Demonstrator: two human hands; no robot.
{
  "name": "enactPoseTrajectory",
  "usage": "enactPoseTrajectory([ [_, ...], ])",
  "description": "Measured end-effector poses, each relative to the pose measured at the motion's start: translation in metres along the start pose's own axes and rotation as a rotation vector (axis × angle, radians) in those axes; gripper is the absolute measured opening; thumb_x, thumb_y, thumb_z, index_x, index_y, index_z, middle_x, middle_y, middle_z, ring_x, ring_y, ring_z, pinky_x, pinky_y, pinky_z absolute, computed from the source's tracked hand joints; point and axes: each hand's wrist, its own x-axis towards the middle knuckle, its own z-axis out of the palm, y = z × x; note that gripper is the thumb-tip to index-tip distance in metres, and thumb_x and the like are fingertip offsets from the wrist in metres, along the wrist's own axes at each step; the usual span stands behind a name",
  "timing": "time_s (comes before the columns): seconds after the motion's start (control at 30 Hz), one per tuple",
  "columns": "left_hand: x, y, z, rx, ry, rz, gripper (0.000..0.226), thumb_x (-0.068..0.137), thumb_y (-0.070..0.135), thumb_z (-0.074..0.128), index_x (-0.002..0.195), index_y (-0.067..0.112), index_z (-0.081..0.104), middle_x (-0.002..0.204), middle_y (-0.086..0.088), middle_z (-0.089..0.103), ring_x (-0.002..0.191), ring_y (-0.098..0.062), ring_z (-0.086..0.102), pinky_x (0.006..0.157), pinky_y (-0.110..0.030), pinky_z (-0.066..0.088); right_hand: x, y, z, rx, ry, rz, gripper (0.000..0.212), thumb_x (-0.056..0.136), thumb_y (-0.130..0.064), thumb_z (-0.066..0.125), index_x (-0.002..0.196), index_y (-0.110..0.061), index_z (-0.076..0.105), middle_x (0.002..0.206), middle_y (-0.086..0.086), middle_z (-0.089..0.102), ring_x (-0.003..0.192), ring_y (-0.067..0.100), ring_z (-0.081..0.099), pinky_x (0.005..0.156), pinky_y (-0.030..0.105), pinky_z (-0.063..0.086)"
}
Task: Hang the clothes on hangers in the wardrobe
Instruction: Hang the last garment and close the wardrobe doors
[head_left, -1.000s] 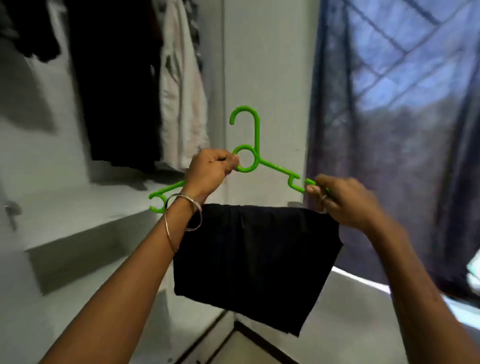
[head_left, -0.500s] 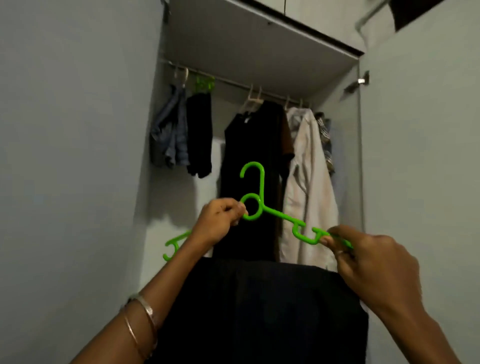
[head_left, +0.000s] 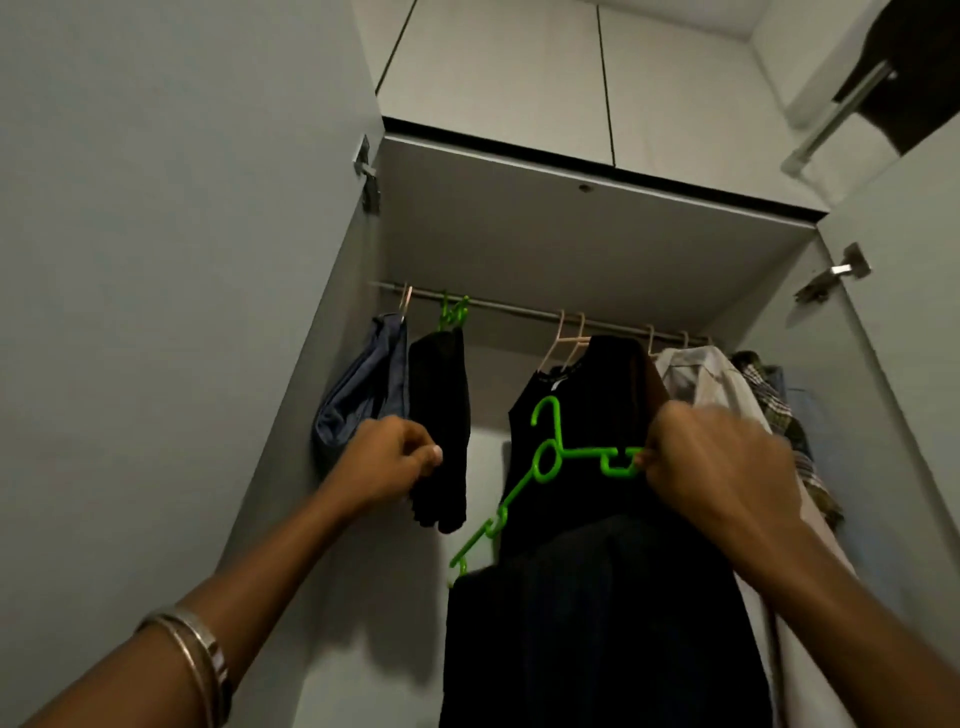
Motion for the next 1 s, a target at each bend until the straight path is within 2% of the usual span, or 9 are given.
enactPoseTrajectory([
  [0.07, 0.024, -0.008, 0.008, -0.005, 0.072, 0.043, 0.015, 0.089, 0.022, 0.063, 0.083, 0.012, 0.074, 0.076, -0.003, 0.072, 0.071, -0.009, 0.066, 0.070, -0.028, 0.054, 0.034, -0.007, 0.020, -0.014, 0.129, 0.015, 0.017, 0.092, -0.030, 0.058, 0.103, -0.018, 0.058, 0.093, 0.006, 0.062, 0.090, 0.029, 0.061, 0.064, 0.031, 0.036],
  [0.13, 0.046, -0.014, 0.012, -0.039, 0.164, 0.079, 0.015, 0.089, 0.022, 0.063, 0.083, 0.013, 0.073, 0.076, -0.004, 0.071, 0.072, -0.013, 0.066, 0.072, -0.033, 0.056, 0.068, -0.014, 0.032, -0.064, 0.192, 0.029, 0.019, 0.091, -0.026, 0.059, 0.105, -0.014, 0.059, 0.106, 0.013, 0.065, 0.098, 0.035, 0.062, 0.067, 0.034, 0.036],
  [0.27, 0.098, -0.026, 0.017, -0.047, 0.352, 0.171, 0.017, 0.088, 0.022, 0.064, 0.081, 0.011, 0.075, 0.071, -0.006, 0.071, 0.068, -0.015, 0.066, 0.070, -0.032, 0.055, 0.137, -0.030, 0.055, -0.168, 0.230, 0.010, 0.019, 0.092, -0.018, 0.055, 0.108, -0.012, 0.061, 0.112, 0.014, 0.064, 0.103, 0.036, 0.062, 0.069, 0.035, 0.036],
  [0.47, 0.162, -0.032, 0.017, -0.036, 0.409, 0.294, 0.017, 0.087, 0.023, 0.064, 0.078, 0.012, 0.074, 0.072, -0.008, 0.071, 0.072, -0.020, 0.067, 0.076, -0.037, 0.054, 0.196, -0.025, 0.056, -0.341, 0.237, 0.048, 0.029, 0.088, -0.013, 0.055, 0.114, -0.016, 0.066, 0.123, 0.014, 0.063, 0.111, 0.034, 0.061, 0.080, 0.035, 0.041],
  [0.6, 0.174, -0.033, 0.029, -0.053, 0.449, 0.344, 0.018, 0.088, 0.023, 0.063, 0.083, 0.009, 0.074, 0.076, -0.009, 0.072, 0.075, -0.020, 0.067, 0.073, -0.032, 0.053, 0.203, -0.004, 0.053, -0.361, 0.273, 0.076, 0.031, 0.078, -0.026, 0.072, 0.108, -0.018, 0.066, 0.116, 0.016, 0.064, 0.105, 0.036, 0.062, 0.074, 0.035, 0.037],
  [0.73, 0.182, -0.041, 0.053, 0.002, 0.491, 0.319, 0.018, 0.086, 0.026, 0.063, 0.083, 0.011, 0.074, 0.078, -0.012, 0.071, 0.077, -0.025, 0.065, 0.067, -0.026, 0.041, 0.212, 0.005, 0.064, -0.275, 0.277, 0.102, 0.043, 0.072, -0.034, 0.080, 0.108, -0.015, 0.065, 0.113, 0.020, 0.063, 0.102, 0.037, 0.063, 0.071, 0.035, 0.037],
  [0.8, 0.191, -0.044, 0.059, 0.008, 0.519, 0.293, 0.019, 0.085, 0.028, 0.063, 0.082, 0.013, 0.074, 0.078, -0.011, 0.071, 0.078, -0.027, 0.065, 0.069, -0.028, 0.043, 0.221, 0.003, 0.070, -0.238, 0.299, 0.116, 0.042, 0.074, -0.031, 0.080, 0.108, -0.014, 0.065, 0.113, 0.021, 0.063, 0.103, 0.039, 0.062, 0.072, 0.035, 0.038],
  [0.9, 0.207, -0.037, 0.055, 0.004, 0.613, 0.274, 0.022, 0.086, 0.029, 0.060, 0.077, 0.012, 0.071, 0.074, -0.011, 0.069, 0.076, -0.030, 0.064, 0.083, -0.034, 0.045, 0.239, 0.000, 0.079, -0.209, 0.362, 0.163, 0.033, 0.080, -0.023, 0.074, 0.109, -0.011, 0.066, 0.113, 0.020, 0.064, 0.104, 0.040, 0.062, 0.072, 0.035, 0.040],
  [1.0, 0.223, -0.024, 0.042, -0.032, 0.661, 0.246, 0.024, 0.088, 0.029, 0.058, 0.075, 0.012, 0.068, 0.073, -0.010, 0.067, 0.071, -0.028, 0.063, 0.068, -0.033, 0.048, 0.262, -0.012, 0.083, -0.178, 0.415, 0.180, 0.025, 0.087, -0.015, 0.065, 0.110, -0.006, 0.066, 0.115, 0.021, 0.064, 0.106, 0.042, 0.061, 0.072, 0.036, 0.039],
])
